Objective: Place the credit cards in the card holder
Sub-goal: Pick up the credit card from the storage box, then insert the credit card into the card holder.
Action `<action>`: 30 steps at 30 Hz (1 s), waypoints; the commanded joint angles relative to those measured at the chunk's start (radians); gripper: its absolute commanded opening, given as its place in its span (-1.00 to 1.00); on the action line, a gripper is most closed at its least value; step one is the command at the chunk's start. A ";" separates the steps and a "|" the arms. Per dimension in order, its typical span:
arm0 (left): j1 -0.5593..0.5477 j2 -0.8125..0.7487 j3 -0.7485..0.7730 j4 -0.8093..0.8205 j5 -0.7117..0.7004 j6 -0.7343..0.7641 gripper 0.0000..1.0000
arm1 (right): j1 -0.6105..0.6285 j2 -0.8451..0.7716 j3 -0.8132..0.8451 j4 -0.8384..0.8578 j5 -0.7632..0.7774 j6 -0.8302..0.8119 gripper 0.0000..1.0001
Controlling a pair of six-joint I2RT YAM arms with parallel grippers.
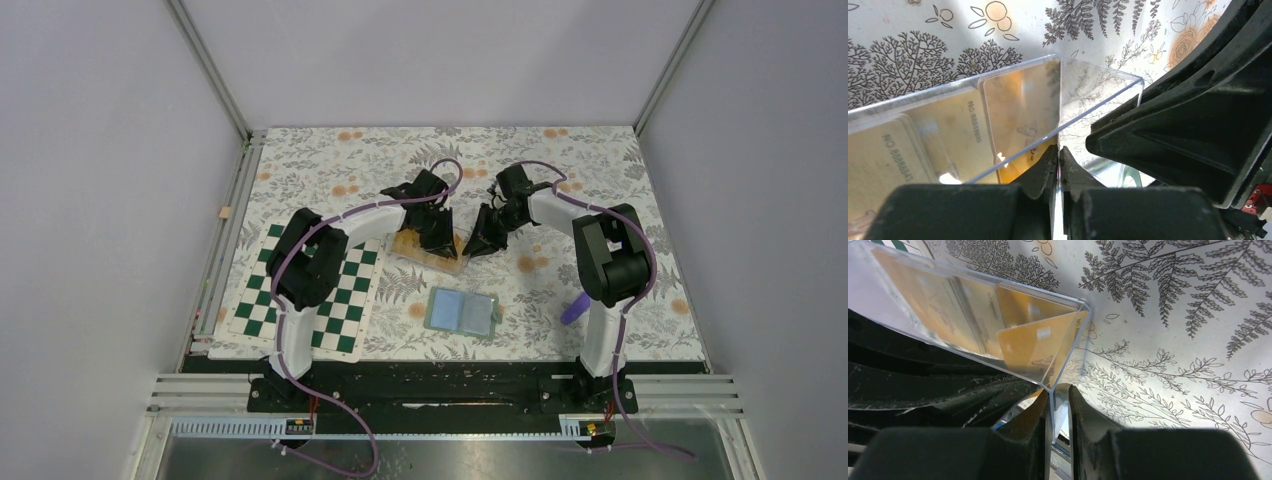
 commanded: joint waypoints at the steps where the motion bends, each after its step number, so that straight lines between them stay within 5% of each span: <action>1: 0.011 0.008 0.016 0.010 -0.017 -0.007 -1.00 | 0.011 -0.038 0.023 -0.004 -0.059 -0.008 -0.79; 6: 0.010 -0.078 0.013 0.018 -0.033 0.003 -1.00 | 0.011 -0.119 0.032 -0.037 -0.040 -0.022 -0.60; 12: 0.011 -0.275 -0.025 0.018 -0.123 0.012 -1.00 | 0.012 -0.316 0.017 -0.091 0.036 -0.044 0.06; 19: 0.010 -0.581 -0.225 0.092 -0.113 -0.046 -1.00 | 0.012 -0.593 -0.093 -0.138 0.033 -0.066 0.46; 26: 0.009 -0.862 -0.653 0.436 0.123 -0.309 -1.00 | 0.012 -0.847 -0.325 -0.060 -0.134 -0.010 0.55; 30: -0.002 -0.992 -0.907 0.783 0.205 -0.534 -1.00 | 0.012 -0.938 -0.484 0.084 -0.248 0.093 0.51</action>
